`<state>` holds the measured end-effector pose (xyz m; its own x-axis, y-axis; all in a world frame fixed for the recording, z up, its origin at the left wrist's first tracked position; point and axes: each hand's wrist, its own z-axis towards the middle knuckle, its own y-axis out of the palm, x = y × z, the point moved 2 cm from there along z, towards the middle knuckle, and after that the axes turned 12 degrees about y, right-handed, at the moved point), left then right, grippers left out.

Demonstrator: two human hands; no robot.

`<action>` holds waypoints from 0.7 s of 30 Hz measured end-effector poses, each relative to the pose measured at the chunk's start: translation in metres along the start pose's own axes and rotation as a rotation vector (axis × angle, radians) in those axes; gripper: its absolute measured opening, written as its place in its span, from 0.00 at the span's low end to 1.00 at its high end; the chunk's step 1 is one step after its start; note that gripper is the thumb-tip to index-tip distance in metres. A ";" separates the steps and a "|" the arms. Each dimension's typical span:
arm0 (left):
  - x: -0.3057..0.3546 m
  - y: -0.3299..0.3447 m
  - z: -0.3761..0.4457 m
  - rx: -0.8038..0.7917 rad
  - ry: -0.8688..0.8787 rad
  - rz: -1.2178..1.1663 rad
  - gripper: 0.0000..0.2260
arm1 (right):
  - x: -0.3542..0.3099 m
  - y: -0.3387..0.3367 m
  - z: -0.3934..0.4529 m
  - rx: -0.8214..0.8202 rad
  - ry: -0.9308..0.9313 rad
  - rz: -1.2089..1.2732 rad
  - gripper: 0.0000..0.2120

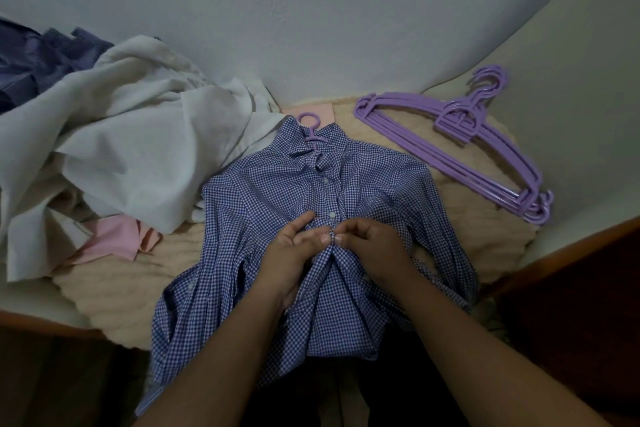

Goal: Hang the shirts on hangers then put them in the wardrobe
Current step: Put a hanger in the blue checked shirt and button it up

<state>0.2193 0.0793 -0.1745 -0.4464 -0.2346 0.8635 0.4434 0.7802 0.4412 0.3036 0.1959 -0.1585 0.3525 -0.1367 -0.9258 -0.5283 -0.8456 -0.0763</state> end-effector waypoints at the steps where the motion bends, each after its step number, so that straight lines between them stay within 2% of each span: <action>1: 0.000 0.000 0.000 -0.001 0.005 0.001 0.21 | 0.000 0.000 0.000 -0.001 0.000 0.002 0.05; 6: 0.000 0.002 0.001 -0.050 0.011 0.056 0.21 | 0.002 0.002 0.000 0.001 0.004 -0.019 0.06; 11: 0.003 0.001 0.002 -0.091 0.049 0.125 0.27 | -0.002 0.000 -0.004 0.009 0.082 0.048 0.06; 16: 0.001 -0.003 0.004 -0.071 0.081 0.187 0.24 | 0.000 -0.003 -0.002 -0.003 0.169 0.074 0.09; 21: 0.000 -0.003 0.002 -0.048 0.085 0.183 0.23 | -0.002 -0.003 -0.002 0.014 0.127 0.044 0.10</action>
<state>0.2159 0.0780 -0.1767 -0.2883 -0.1408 0.9471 0.5487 0.7863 0.2839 0.3060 0.1979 -0.1554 0.4233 -0.2381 -0.8741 -0.5558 -0.8302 -0.0430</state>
